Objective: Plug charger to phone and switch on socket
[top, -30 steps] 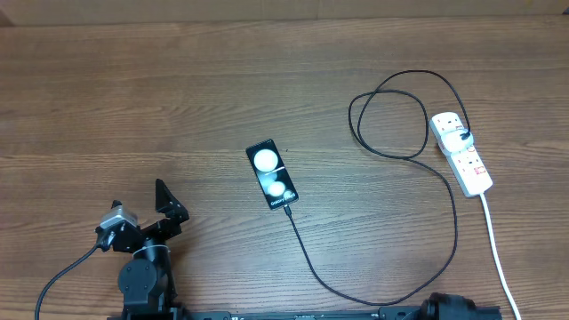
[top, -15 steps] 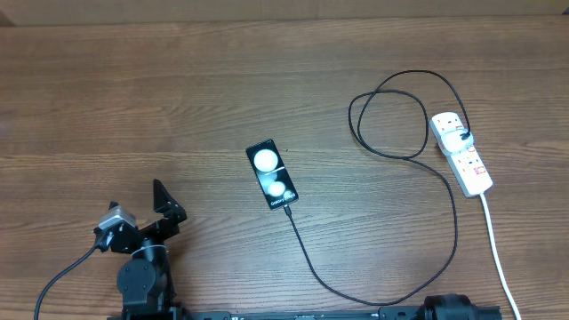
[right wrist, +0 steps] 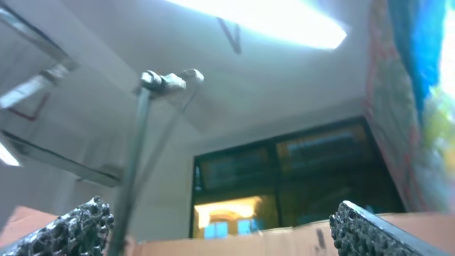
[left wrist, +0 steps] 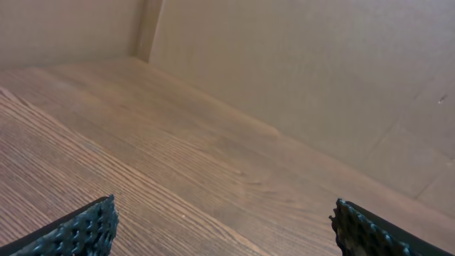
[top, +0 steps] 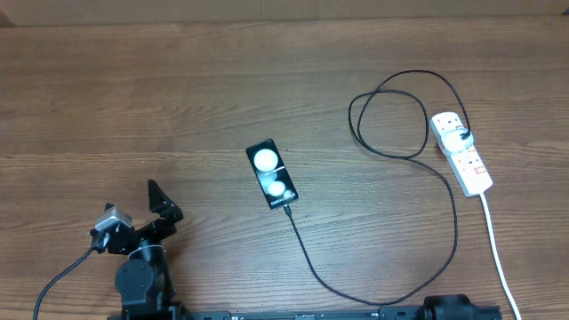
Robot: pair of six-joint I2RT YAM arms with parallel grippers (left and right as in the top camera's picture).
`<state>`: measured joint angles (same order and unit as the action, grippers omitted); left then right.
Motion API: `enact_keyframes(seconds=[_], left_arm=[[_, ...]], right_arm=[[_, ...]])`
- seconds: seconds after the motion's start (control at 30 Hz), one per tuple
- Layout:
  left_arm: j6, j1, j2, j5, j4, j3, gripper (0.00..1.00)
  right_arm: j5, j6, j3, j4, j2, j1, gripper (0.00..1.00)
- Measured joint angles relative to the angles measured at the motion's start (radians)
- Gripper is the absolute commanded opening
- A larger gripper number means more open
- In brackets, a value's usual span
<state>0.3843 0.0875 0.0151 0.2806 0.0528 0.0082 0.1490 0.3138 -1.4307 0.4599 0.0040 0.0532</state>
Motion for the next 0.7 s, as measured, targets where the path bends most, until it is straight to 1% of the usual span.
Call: enact_keyframes(seconds=[0.07,0.27,0.43,0.5,0.57,0.7], left_arm=[[0.000,0.000,0.000,0.000,0.000,0.000,1.00],[0.000,0.000,0.000,0.000,0.000,0.000,1.00],[0.000,0.000,0.000,0.000,0.000,0.000,1.00],[0.000,0.000,0.000,0.000,0.000,0.000,0.99],[0.000,0.000,0.000,0.000,0.000,0.000,1.00],[0.000,0.000,0.000,0.000,0.000,0.000,1.00]], right_arm=[[-0.015,0.000,0.014,0.021,0.000,0.001,1.00],[-0.044,0.000,0.043,0.249,0.000,0.006,1.00],[-0.091,0.000,0.161,0.388,0.000,0.007,1.00],[-0.130,0.000,0.233,0.399,0.000,0.008,1.00],[-0.159,0.001,0.299,0.369,0.001,0.007,1.00],[-0.198,0.000,0.459,0.233,0.000,0.008,1.00]])
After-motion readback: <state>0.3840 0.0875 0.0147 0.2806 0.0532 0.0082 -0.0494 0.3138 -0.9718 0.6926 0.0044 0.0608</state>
